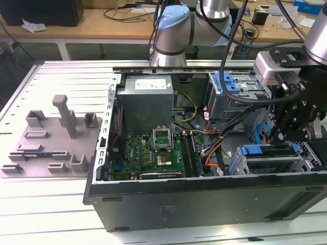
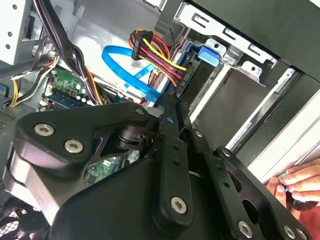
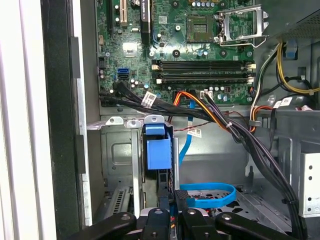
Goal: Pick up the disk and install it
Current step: 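Insert the second disk wire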
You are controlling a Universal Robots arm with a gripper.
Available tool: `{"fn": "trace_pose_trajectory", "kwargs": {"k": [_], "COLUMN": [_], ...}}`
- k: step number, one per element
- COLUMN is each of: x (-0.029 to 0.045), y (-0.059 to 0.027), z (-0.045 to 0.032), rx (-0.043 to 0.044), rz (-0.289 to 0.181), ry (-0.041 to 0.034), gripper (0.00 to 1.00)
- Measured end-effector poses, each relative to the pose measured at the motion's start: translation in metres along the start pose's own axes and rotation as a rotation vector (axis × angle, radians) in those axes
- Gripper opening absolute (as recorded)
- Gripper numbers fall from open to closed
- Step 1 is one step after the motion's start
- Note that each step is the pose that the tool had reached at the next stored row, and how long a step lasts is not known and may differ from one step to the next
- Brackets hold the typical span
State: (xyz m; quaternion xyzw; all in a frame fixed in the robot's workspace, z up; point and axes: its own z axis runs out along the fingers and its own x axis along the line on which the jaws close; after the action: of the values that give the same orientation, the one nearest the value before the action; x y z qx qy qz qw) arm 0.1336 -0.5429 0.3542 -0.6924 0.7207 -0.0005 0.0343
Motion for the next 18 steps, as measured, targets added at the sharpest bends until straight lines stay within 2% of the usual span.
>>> {"fn": "trace_pose_trajectory", "kwargs": {"k": [18], "x": [0.0011], "y": [-0.0006], "z": [0.0040], "rx": [-0.0001], "rz": [0.000], "ry": [-0.0011], "gripper": [0.16]}}
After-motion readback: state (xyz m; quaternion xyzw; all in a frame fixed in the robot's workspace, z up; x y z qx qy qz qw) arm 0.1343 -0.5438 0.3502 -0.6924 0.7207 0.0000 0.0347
